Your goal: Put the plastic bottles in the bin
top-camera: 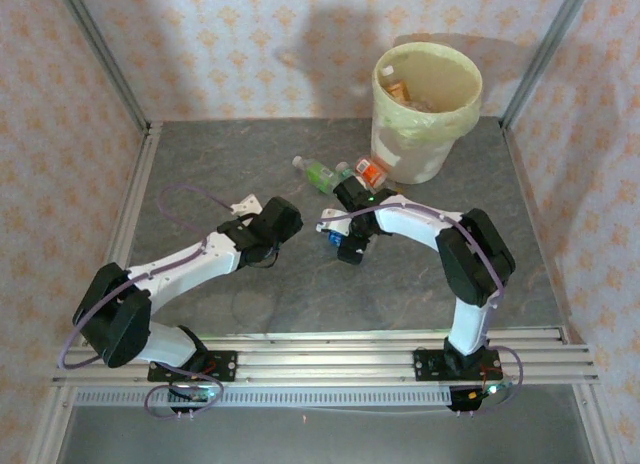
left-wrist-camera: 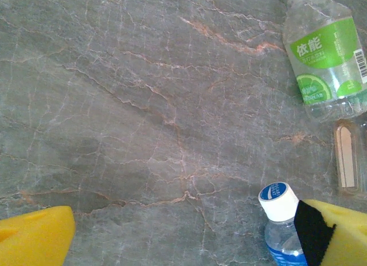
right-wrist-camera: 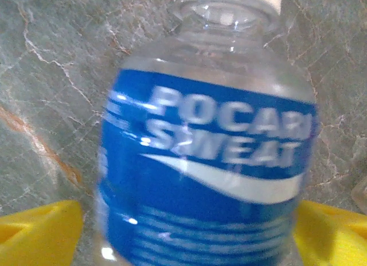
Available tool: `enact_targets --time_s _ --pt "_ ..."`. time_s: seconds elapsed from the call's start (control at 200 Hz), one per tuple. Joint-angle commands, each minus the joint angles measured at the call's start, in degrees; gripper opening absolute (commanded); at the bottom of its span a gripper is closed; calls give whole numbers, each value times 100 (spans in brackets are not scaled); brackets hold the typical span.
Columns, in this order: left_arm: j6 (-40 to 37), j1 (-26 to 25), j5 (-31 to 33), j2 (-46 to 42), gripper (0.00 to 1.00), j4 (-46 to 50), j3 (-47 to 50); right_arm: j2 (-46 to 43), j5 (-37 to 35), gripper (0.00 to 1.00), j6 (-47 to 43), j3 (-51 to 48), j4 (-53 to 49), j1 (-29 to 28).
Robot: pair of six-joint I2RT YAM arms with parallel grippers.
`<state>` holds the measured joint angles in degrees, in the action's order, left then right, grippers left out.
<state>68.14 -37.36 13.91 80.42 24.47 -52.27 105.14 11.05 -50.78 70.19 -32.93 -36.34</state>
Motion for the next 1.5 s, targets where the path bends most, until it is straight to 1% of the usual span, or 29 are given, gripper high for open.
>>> enact_targets --time_s 0.0,0.02,0.06,0.205,0.285,0.37,0.43,0.51,0.57,0.61,0.64,0.666,0.731,0.776,0.896,1.041,1.116,1.246,1.316,1.396,1.496 --pt "94 34 76 85 100 14 24 270 -538 82 73 -37 158 -75" --pt "87 28 64 89 100 14 24 304 -650 80 78 -25 198 -90" --pt "86 36 63 102 100 28 19 336 -722 80 77 -28 262 -97" --pt "95 36 73 79 100 32 49 343 -450 75 121 54 227 -113" --pt "102 36 79 70 100 36 52 358 -492 69 179 132 165 -110" --pt "90 42 90 54 100 40 59 311 -558 59 264 195 80 -111" --pt "72 45 99 31 100 49 56 209 -557 56 347 214 61 -110" --pt "44 54 123 -14 100 59 46 17 -504 55 504 201 63 -118" --pt "24 54 150 -69 100 73 49 -161 -456 46 623 164 101 -113" --pt "32 55 176 -113 100 76 78 -274 -535 42 797 144 166 -112" --pt "33 54 195 -151 100 89 101 -361 -589 37 900 128 205 -111" --pt "37 54 220 -181 100 96 126 -435 -605 36 976 119 200 -111" --pt "58 62 260 -240 100 117 188 -699 -625 36 990 14 233 -115" --pt "68 71 293 -269 100 152 216 -945 -667 38 1078 -142 459 -111" --pt "96 104 337 -320 100 209 247 -1689 -628 38 1271 -461 1045 -83" --pt "112 124 311 -296 100 168 247 -2373 -291 38 1713 -250 1274 168" --pt "112 124 279 -256 100 142 237 -2592 20 37 2234 -17 1379 424" --pt "107 124 202 -198 100 102 226 -2736 891 37 3406 414 1627 1072" --pt "112 120 178 -193 100 103 225 -2725 1242 37 3847 609 1809 1382" --pt "112 124 168 -215 100 111 234 -2659 1329 37 3801 895 1830 1578" --pt "103 129 186 -259 100 146 260 -2464 1262 37 3316 1388 1573 1758"
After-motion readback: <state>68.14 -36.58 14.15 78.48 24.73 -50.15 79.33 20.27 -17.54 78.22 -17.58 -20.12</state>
